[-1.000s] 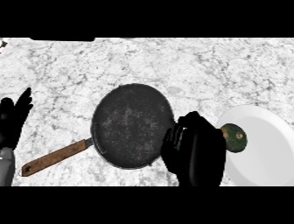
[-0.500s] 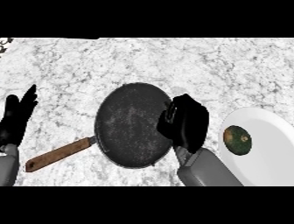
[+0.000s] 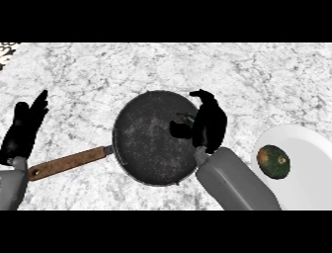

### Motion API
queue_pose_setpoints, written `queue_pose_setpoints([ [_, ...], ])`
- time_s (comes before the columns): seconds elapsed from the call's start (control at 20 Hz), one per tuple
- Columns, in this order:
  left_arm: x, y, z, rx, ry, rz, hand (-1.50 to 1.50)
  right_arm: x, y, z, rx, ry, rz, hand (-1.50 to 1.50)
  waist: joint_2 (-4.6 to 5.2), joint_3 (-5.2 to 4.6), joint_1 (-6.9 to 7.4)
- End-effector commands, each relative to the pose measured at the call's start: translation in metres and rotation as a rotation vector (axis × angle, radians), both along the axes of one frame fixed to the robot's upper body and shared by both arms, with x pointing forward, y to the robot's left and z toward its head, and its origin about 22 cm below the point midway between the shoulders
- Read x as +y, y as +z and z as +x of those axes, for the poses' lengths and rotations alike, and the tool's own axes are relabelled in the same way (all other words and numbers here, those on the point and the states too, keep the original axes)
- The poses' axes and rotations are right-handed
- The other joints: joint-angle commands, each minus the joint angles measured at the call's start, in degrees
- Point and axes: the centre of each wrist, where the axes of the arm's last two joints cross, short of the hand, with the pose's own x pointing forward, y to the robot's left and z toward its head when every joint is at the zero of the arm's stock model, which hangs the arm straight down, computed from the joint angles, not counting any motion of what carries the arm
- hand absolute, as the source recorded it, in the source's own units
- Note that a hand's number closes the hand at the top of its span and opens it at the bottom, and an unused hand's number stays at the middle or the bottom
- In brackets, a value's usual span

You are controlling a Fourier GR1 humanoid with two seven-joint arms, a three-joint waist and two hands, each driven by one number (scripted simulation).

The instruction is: Pick the eggplant from the plate and place it in the pan

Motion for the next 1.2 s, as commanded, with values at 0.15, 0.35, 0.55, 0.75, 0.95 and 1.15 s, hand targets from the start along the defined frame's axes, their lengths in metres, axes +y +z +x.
queue_pose_setpoints([
  [0.15, -0.003, 0.003, 0.010, -0.003, -0.015, 0.007, 0.00, 0.012, -0.008, 0.023, -0.108, -0.111, 0.148, -1.50, 0.41, 0.00, 0.90],
  [0.35, 0.000, -0.004, 0.004, 0.007, 0.002, -0.007, 0.00, 0.017, 0.002, 0.032, -0.261, -0.127, 0.199, -1.50, -0.03, -0.04, 0.10],
  [0.55, 0.022, 0.001, -0.003, 0.009, 0.025, 0.002, 0.00, 0.013, -0.016, 0.030, -0.342, -0.202, 0.221, -1.50, -0.47, -0.08, -0.64],
  [0.75, 0.029, -0.007, -0.010, 0.050, 0.058, -0.017, 0.00, 0.011, -0.020, 0.030, -0.340, -0.267, 0.267, -1.50, -1.12, -0.16, -2.97],
  [0.95, 0.019, -0.012, -0.012, 0.042, 0.094, -0.010, 0.00, 0.007, -0.023, 0.015, -0.352, -0.286, 0.311, -1.50, -1.92, -0.22, -5.71],
  [1.15, 0.036, -0.022, -0.034, 0.057, 0.127, -0.001, 0.00, -0.013, -0.023, -0.006, -0.364, -0.307, 0.317, -1.50, -2.75, -0.29, -8.49],
])
